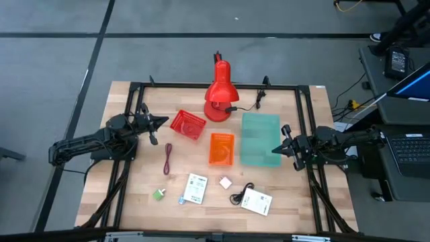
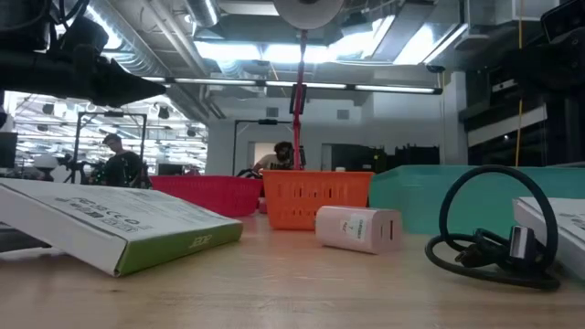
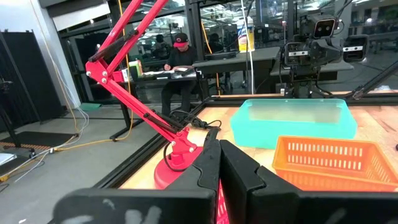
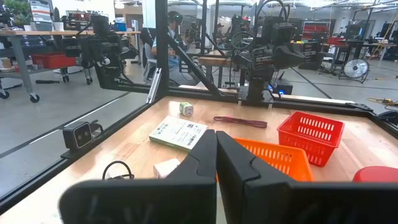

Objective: Pick and place items into bin

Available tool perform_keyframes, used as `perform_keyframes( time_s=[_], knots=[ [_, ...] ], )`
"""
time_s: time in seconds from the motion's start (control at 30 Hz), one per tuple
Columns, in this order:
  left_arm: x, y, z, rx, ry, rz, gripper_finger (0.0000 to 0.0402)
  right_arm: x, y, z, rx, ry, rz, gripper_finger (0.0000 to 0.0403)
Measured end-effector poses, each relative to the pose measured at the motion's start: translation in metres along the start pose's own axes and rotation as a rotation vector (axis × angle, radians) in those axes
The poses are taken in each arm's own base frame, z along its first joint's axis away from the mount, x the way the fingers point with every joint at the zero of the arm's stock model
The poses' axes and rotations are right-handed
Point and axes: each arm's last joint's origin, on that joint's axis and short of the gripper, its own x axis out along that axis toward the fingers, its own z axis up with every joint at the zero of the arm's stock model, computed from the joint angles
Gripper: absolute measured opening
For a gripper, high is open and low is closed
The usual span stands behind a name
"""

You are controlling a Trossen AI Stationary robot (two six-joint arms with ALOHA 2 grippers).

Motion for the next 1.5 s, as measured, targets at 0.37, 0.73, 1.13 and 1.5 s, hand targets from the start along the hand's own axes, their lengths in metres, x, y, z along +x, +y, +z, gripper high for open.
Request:
perform_keyframes(
  time_s=[0.37,0.73,1.13,1.5],
  knots=[
    [0.0,-0.0001,-0.0001,0.0,0.0,0.0,0.0004,0.0,0.0,-0.0001,0.0,0.0,0.0,0.0],
    [0.0,0.0,0.0,0.0,0.0,0.0,0.0004,0.0,0.0,0.0,0.0,0.0,0.0,0.0],
    [0.0,-0.0001,-0.0001,-0.019,0.0,-0.001,0.0004,0.0,0.0,-0.0001,0.0,0.0,0.001,0.0],
    [-0.0009,-0.007,0.0008,-0.028,-0.025,-0.243,0.0004,0.0,0.0,0.0002,-0.004,-0.002,0.0,0.0]
  ],
)
